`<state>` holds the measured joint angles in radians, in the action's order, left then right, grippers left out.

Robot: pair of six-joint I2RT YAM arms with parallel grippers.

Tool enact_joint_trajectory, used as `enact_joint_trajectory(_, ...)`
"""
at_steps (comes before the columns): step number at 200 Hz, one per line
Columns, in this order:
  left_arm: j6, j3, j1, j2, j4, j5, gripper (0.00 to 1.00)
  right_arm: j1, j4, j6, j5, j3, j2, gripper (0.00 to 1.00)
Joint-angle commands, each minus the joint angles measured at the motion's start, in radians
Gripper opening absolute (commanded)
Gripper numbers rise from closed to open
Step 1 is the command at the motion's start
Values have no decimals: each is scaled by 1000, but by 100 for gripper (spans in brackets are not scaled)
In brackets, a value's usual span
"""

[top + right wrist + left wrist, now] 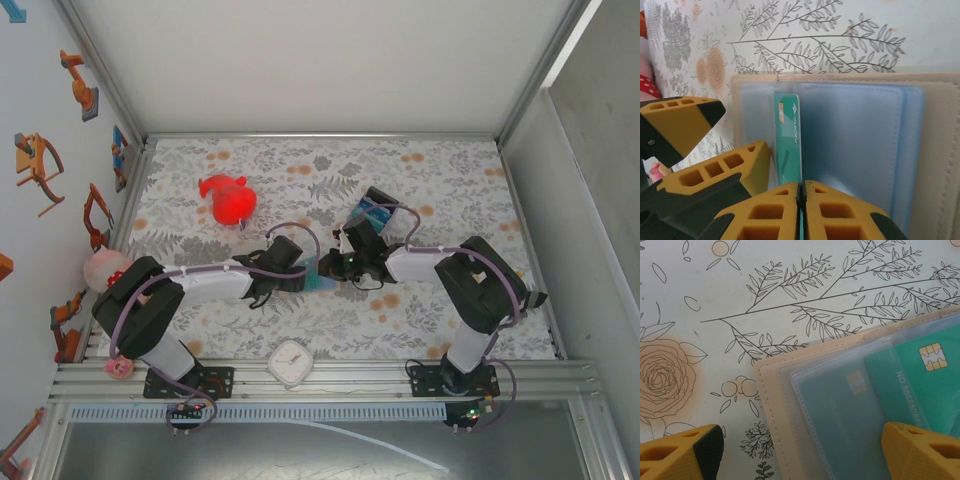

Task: Take the credit cards out of the card holder

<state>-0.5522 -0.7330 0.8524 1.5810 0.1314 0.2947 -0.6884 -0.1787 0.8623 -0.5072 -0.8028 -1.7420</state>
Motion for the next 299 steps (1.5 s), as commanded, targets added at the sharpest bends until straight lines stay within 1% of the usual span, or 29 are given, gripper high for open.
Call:
enact_joint_trajectory(1, 17, -13, 7, 19, 31, 2, 81, 6, -65, 19, -44, 15, 16, 12)
enact_joint_trajectory(31, 17, -13, 7, 19, 27, 1, 79, 6, -98, 24, -68, 19, -3, 17)
enact_joint_trajectory(101, 8, -11, 8, 18, 20, -3, 78, 3, -207, 66, -114, 14, -94, 17)
enact_joint_trajectory(120, 5, -10, 8, 18, 21, -1, 78, 1, -213, 66, -116, 7, -104, 17)
enact_joint_trajectory(131, 4, -9, 9, 18, 19, 0, 78, 2, -208, 63, -112, 5, -106, 15)
enact_joint_trajectory(138, 3, -9, 9, 19, 20, 2, 78, 1, -203, 60, -107, 5, -104, 10)
enact_joint_trajectory(149, 1, -9, 8, 18, 20, 11, 78, 1, -183, 49, -91, 7, -97, 4)
enact_joint_trajectory(164, 6, -8, 9, 14, 20, 24, 78, 1, -139, 31, -61, 9, -78, 0)
enact_joint_trajectory(205, 36, -6, 8, -4, 5, 44, 76, 4, 13, -40, 48, 13, 9, 0)
enact_joint_trajectory(260, 80, -46, 7, 13, -14, 60, 76, 9, 184, -132, 151, -12, 153, 0)
enact_joint_trajectory(299, 88, -71, 7, -6, -17, 56, 76, 15, 340, -221, 273, -54, 277, 0)
